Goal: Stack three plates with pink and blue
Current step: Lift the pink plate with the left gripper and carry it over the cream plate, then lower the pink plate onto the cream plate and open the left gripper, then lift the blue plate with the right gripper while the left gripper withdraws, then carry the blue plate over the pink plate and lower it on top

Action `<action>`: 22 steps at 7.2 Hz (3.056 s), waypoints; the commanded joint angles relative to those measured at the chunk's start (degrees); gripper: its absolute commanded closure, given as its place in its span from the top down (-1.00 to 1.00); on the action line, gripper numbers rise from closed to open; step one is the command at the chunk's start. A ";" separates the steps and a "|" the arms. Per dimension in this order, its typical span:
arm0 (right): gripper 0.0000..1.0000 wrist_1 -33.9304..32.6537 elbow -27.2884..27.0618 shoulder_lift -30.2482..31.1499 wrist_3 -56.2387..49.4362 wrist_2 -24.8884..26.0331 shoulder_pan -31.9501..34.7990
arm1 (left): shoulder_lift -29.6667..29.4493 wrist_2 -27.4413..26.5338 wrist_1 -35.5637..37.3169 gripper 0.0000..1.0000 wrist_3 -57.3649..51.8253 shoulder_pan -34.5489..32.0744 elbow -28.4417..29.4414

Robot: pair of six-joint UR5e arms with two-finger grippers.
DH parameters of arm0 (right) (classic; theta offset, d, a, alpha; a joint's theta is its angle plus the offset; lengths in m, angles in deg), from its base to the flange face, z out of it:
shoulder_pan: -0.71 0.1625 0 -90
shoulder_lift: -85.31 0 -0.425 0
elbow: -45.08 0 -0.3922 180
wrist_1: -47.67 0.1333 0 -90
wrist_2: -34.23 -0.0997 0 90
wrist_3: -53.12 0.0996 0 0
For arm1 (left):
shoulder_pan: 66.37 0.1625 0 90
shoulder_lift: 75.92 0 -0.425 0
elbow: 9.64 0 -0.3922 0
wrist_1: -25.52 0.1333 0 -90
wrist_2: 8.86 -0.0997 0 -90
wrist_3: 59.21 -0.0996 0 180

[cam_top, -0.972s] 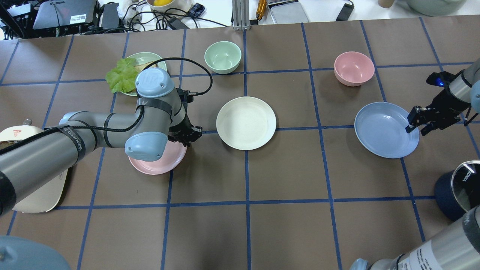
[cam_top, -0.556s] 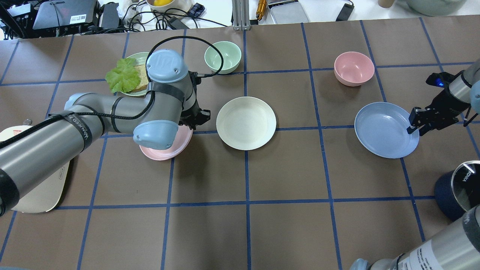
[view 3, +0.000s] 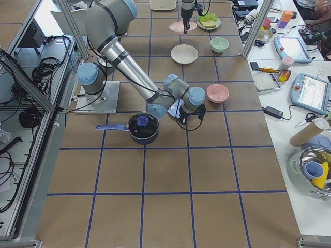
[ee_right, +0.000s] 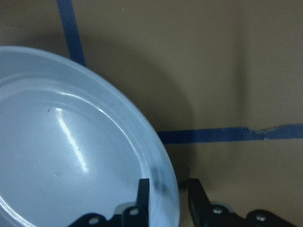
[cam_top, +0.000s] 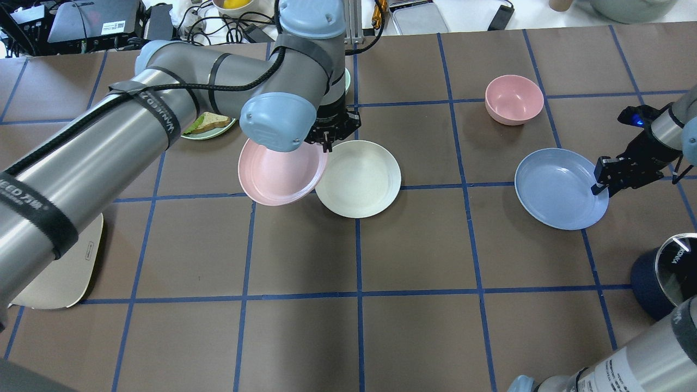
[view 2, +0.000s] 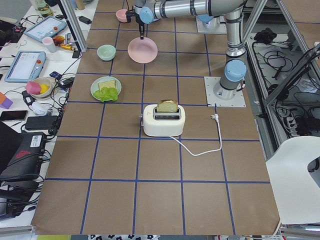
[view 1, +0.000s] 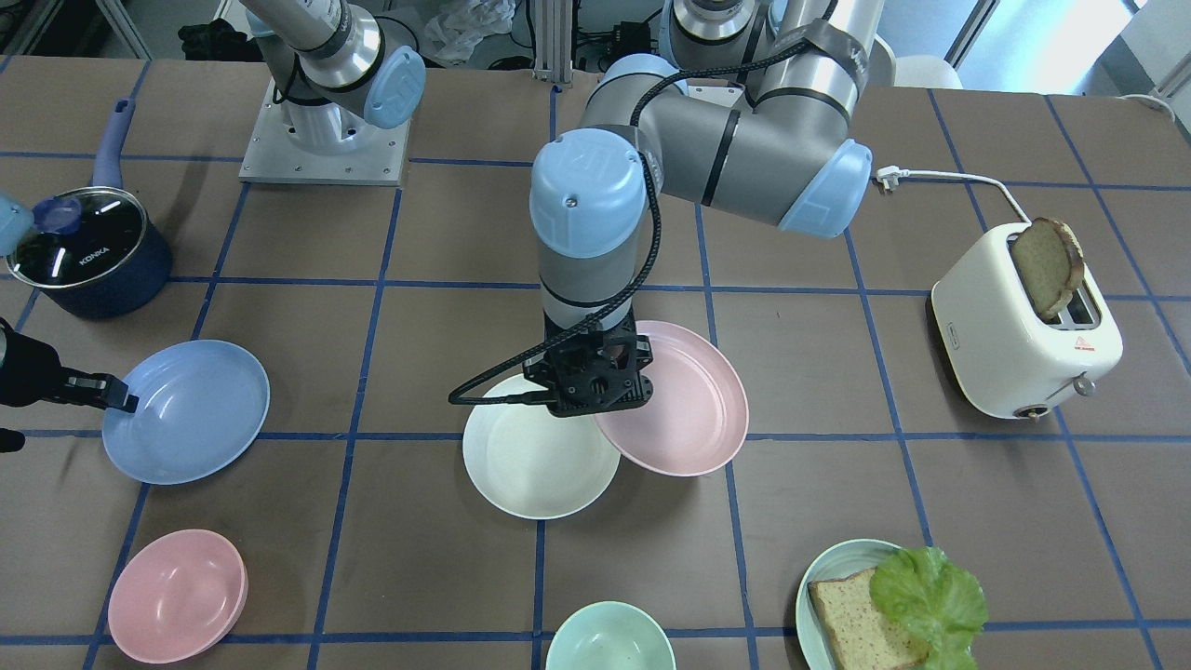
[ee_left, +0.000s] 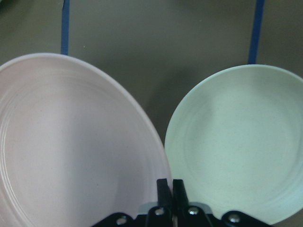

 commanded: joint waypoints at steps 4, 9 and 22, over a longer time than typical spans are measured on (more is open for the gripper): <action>-1.00 0.47 0.61 0.56 -1.36 -1.04 0.00 | -9.35 -0.39 2.81 -1.00 5.01 -6.46 5.34; -1.00 4.42 2.71 5.22 -1.01 -1.32 0.53 | -11.55 -0.65 6.24 0.98 7.04 -8.84 6.40; -1.00 -4.51 3.07 5.23 51.60 -7.38 39.44 | 17.45 4.45 -24.70 1.00 -17.22 13.30 6.40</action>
